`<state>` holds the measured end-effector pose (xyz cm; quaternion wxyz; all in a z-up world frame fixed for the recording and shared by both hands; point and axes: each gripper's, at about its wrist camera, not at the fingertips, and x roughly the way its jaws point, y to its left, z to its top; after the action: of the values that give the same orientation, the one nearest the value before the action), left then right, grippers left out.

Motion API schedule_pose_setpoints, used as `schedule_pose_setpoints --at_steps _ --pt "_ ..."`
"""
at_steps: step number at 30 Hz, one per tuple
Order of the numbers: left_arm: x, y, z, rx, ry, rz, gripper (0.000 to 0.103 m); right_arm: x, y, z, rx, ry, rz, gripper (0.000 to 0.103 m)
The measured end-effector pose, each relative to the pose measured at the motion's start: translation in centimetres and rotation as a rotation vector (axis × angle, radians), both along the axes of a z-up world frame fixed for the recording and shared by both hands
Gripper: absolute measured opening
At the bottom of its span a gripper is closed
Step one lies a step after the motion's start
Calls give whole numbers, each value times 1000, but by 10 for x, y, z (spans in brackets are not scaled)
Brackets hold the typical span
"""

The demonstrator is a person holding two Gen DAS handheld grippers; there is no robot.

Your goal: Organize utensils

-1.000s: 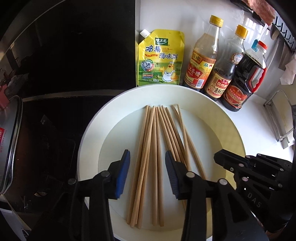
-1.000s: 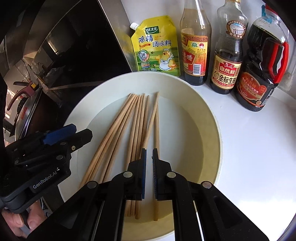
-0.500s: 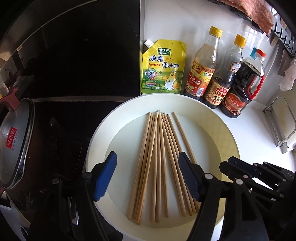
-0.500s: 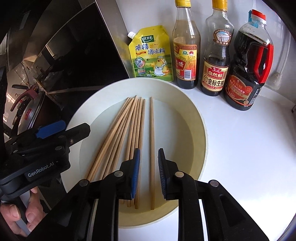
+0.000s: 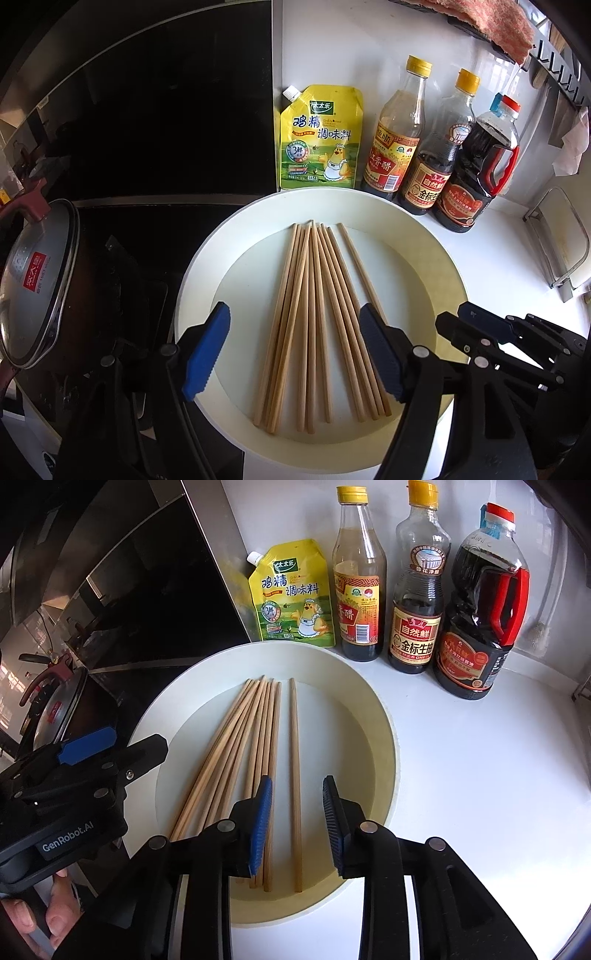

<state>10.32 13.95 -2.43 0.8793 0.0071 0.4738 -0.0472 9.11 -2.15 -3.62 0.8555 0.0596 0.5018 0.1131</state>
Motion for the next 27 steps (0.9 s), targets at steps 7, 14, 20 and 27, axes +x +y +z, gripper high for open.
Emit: schedule_pose_setpoints --at_steps 7,14,20,27 --pt "-3 1 3 6 -9 4 78 -2 -2 2 -7 -2 -14 31" --pt "-6 1 5 11 -12 16 81 -3 -1 3 -11 -5 -20 39" --pt "-7 4 6 10 -15 25 88 -6 -3 5 -19 -11 -41 44" --pt "-8 4 7 11 -15 32 91 -7 -3 6 -32 -12 -55 53"
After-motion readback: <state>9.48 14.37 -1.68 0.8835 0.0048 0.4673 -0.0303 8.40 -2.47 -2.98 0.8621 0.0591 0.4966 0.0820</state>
